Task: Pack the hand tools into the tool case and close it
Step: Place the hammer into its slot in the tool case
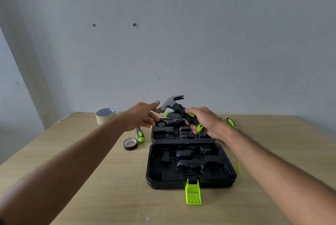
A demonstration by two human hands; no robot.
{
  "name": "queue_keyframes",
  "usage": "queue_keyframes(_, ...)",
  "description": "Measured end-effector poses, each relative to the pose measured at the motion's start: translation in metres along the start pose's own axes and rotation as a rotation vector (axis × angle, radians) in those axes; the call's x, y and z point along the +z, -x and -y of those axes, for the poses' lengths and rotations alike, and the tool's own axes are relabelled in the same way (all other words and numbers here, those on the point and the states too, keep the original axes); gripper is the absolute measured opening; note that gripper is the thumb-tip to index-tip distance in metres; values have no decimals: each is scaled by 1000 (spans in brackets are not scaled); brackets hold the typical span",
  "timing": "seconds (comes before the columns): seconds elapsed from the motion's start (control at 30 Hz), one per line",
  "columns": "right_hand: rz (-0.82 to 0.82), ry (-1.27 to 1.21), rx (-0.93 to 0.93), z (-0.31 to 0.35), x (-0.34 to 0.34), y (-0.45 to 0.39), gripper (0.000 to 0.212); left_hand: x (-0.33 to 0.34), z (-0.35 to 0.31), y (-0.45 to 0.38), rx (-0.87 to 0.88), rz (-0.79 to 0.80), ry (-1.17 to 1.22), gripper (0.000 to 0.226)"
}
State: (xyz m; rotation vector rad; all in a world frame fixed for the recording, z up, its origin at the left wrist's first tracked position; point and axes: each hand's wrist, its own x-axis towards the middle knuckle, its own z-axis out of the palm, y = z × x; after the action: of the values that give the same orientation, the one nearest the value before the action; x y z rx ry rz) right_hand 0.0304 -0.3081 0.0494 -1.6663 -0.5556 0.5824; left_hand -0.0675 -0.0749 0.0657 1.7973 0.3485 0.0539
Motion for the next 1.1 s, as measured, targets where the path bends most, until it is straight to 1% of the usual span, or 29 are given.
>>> queue_keyframes(0.07,40,49,3,0,-7,3,31,-4,5,-2,-37,87,28,44)
queue_keyframes(0.13,84,129,10,-1,-11,4,32,-6,8,-2,-29,191,30,39)
queue_keyframes(0.2,131,226,11,-4,-10,6,35,-6,10,-1,-10,262,-44,30)
queue_keyframes(0.3,208,260,26,-6,-7,11,35,-10,11,3,31,305,-154,29)
queue_keyframes(0.37,240,244,55,-5,-8,12,33,-13,15,6,49,339,-117,28)
queue_keyframes(0.47,341,282,99,-3,-10,11,35,-12,22,13,101,344,-86,29)
queue_keyframes(0.53,403,334,120,-4,-8,11,25,-10,24,18,137,348,-101,30)
queue_keyframes(0.63,432,432,95,-8,-2,15,17,-11,23,31,131,381,-94,31)
queue_keyframes(0.7,414,449,82,-15,4,19,18,-12,24,37,106,397,-81,32)
queue_keyframes(0.77,397,436,90,-21,12,24,24,-10,28,40,101,370,-125,29)
queue_keyframes(0.83,384,541,68,-25,18,29,31,-4,32,43,129,320,-243,28)
queue_keyframes(0.9,369,668,39,-28,22,33,37,3,37,48,142,257,-355,31)
queue_keyframes(0.97,348,749,17,-29,25,39,40,11,43,51,126,185,-410,37)
queue_keyframes(1.03,336,799,-5,-30,28,44,42,15,49,50,118,125,-460,42)
queue_keyframes(1.1,330,815,-16,-32,32,48,42,19,52,51,123,99,-520,44)
